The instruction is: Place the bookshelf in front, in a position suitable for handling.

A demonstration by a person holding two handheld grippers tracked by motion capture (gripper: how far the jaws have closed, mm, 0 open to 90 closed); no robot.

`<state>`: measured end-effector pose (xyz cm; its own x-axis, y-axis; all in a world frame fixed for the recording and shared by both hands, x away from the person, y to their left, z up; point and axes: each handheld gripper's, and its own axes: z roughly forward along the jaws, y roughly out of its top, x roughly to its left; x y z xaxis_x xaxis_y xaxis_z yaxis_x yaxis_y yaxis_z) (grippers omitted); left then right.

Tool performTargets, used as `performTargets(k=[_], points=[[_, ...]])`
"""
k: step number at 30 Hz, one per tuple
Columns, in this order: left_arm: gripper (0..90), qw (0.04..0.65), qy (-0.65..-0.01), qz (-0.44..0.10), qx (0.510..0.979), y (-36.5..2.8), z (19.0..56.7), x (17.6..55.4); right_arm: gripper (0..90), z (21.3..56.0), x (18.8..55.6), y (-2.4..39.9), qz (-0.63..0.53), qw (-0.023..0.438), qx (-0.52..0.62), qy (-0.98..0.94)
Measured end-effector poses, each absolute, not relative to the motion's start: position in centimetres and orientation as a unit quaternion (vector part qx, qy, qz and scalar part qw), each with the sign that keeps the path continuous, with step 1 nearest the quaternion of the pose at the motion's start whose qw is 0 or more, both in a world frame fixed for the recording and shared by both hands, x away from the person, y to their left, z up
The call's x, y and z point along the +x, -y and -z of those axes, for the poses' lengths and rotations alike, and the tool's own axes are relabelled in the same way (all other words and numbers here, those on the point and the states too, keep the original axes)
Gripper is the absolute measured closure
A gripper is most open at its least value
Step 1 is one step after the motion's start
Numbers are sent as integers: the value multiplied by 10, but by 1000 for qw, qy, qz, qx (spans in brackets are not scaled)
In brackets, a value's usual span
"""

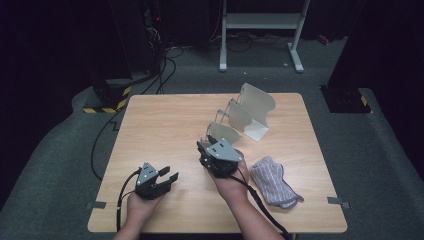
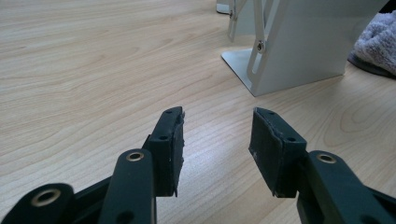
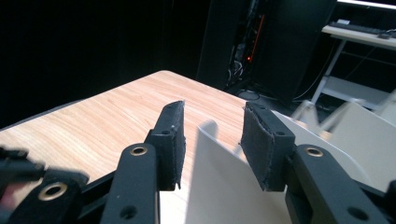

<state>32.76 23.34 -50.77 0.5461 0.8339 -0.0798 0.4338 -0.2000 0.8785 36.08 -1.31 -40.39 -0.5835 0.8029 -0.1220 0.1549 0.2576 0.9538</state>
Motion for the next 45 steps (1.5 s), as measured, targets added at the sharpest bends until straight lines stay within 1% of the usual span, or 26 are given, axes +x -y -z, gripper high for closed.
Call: performTargets(k=[5,6,9,10,15,22,23,26,29,35,45], points=[[542,470,-427,-211,743,-237,507,327,643,406,374,-4,-495,319,336,-735],[542,471,-428,-211,742,-238,507,327,677,409,378,-8,-482,323,343,-738],[542,472,-429,-209,741,-240,508,327,698,412,379,-8,-477,323,346,-741],[542,470,-430,-208,742,-240,509,327,725,412,378,-5,-475,329,348,-739],[543,469,-429,-207,744,-238,510,327,711,411,372,7,-476,327,345,-740],[543,465,-429,-206,746,-236,511,327,705,412,354,38,-484,329,342,-735],[542,464,-429,-206,747,-236,512,327,702,412,349,47,-486,327,344,-734],[542,462,-429,-203,749,-233,514,329,697,411,347,54,-486,318,346,-737],[542,462,-429,-201,750,-232,514,329,698,410,349,52,-482,313,348,-741],[543,461,-430,-201,750,-233,514,329,753,410,356,46,-483,308,349,-741],[543,463,-431,-202,748,-235,514,330,816,411,358,38,-475,321,339,-746]])
